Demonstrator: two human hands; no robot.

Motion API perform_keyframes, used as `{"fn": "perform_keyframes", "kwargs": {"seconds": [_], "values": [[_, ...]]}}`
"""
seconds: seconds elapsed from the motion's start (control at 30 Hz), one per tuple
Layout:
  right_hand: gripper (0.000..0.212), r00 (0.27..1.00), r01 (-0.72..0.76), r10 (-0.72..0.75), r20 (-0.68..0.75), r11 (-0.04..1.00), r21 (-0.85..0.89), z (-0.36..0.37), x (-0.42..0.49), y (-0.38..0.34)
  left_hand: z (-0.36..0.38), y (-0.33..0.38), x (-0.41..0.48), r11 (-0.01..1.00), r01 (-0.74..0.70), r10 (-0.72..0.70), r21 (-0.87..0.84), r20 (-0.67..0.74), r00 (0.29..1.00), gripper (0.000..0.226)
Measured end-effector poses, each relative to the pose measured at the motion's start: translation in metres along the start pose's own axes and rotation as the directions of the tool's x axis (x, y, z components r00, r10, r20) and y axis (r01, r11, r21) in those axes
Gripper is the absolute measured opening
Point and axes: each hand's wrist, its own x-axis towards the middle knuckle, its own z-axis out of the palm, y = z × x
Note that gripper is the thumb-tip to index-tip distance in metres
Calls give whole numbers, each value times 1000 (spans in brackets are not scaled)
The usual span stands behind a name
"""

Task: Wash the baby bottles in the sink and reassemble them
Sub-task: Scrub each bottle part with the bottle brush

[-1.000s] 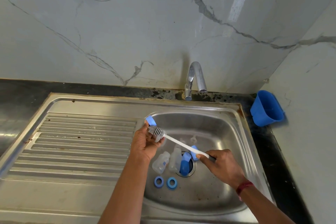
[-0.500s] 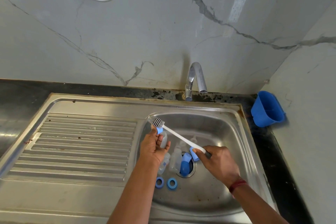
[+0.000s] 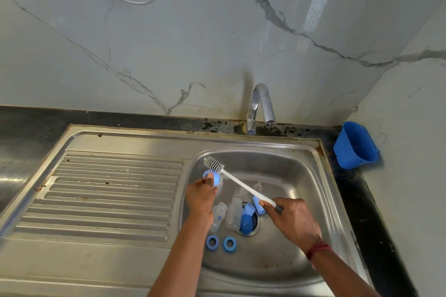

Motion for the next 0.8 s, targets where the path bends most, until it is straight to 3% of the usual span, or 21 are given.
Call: {"fn": "perform_keyframes", "kwargs": {"seconds": [0.1,0.17,0.3,0.43,0.5,0.6,0.73,0.8], "values": [[55,997,-71,71,7,985,159,-1,-2,-4,-4,-1,-2,989,81,-72,-126,70,995,6],[53,993,-119,117,23,960,252,2,-6,-5,-8,3,-1,941,163,-128,-297,133,983,17],[55,989,-149,143,41,945,292,6,-16,-11,-14,8,-3,894,197,-111,-402,228,967,8],[55,984,-177,164,68,941,290,6,-18,-11,-16,4,1,947,77,-1,-311,235,972,22],[55,983,-180,163,80,941,288,6,-18,-11,-18,4,4,983,-40,78,-177,216,973,34],[55,984,-174,155,89,942,287,6,-18,-11,-20,0,8,981,-192,183,37,177,967,32],[56,986,-157,137,95,950,269,5,-18,-11,-25,-4,12,979,-206,205,-7,157,966,48],[56,987,-151,130,95,951,269,6,-18,-10,-27,-5,12,972,-235,228,24,159,961,45]]}}
